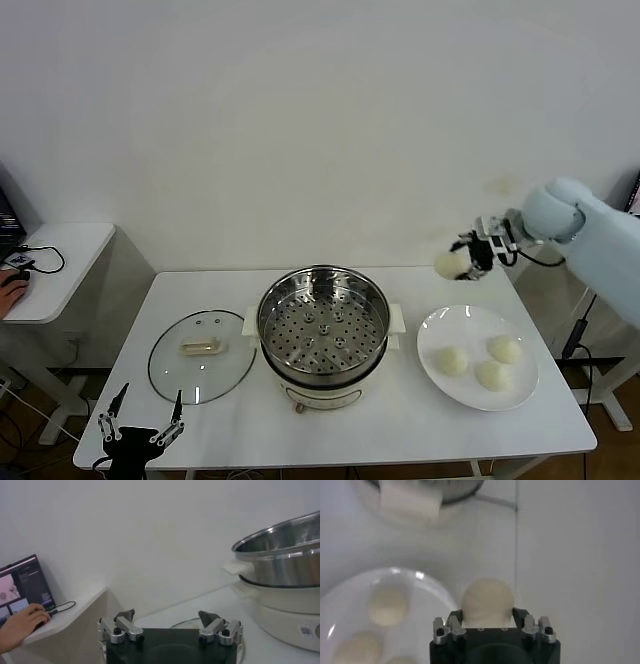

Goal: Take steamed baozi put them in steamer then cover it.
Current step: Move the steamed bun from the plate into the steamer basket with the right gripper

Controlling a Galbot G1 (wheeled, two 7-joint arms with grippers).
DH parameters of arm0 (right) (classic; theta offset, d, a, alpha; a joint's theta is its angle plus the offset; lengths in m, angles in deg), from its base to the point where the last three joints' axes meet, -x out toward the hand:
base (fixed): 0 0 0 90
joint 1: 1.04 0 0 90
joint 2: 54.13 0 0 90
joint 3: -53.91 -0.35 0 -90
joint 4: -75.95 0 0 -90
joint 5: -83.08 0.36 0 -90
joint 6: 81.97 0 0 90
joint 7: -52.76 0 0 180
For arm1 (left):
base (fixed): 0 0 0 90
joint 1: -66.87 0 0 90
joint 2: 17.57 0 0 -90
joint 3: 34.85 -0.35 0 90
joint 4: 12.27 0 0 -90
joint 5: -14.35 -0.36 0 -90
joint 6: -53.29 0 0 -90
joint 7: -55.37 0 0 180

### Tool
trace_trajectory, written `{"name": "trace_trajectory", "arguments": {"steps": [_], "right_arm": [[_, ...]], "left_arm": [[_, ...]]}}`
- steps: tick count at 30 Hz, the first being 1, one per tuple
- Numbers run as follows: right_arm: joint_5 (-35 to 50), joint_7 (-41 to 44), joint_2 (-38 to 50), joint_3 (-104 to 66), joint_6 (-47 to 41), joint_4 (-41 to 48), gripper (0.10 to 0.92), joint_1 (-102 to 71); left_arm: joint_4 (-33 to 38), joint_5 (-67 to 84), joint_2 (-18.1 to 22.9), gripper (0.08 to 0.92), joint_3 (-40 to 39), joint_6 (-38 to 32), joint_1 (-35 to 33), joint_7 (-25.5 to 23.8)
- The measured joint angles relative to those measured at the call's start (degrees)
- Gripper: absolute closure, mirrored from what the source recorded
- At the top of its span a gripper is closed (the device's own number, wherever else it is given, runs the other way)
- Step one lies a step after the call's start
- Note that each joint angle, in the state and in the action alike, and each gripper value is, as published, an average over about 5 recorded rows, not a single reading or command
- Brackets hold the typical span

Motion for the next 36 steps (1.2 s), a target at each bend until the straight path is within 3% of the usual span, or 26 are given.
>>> {"name": "trace_trajectory", "arguments": {"steps": [7, 15, 24, 36], "right_arm": [[6.05, -2.03, -4.93, 8.49, 1.19, -4.24, 0.4, 8.88], [7.18, -4.25, -14.08, 16.72, 5.89, -2.88, 0.406, 12.87], [0.56, -5.91, -24.34, 21.66, 14.06, 2.97, 0.406, 12.18], [-10.27, -8.45, -30.22, 23.53, 22.92, 8.73, 0.401, 8.06]], "left_arm": [[-0.61, 0.58, -0.34, 0.177, 0.4, -0.15, 0.25, -0.21], [-1.51, 1.49, -0.39, 0.177, 1.14, -0.57, 0.94, -0.12], [-2.38, 2.23, -0.63, 0.177, 2.36, -0.73, 1.28, -0.04], [-3.04, 2.29, -0.27, 0.177, 2.32, -0.78, 2.03, 0.03]]}}
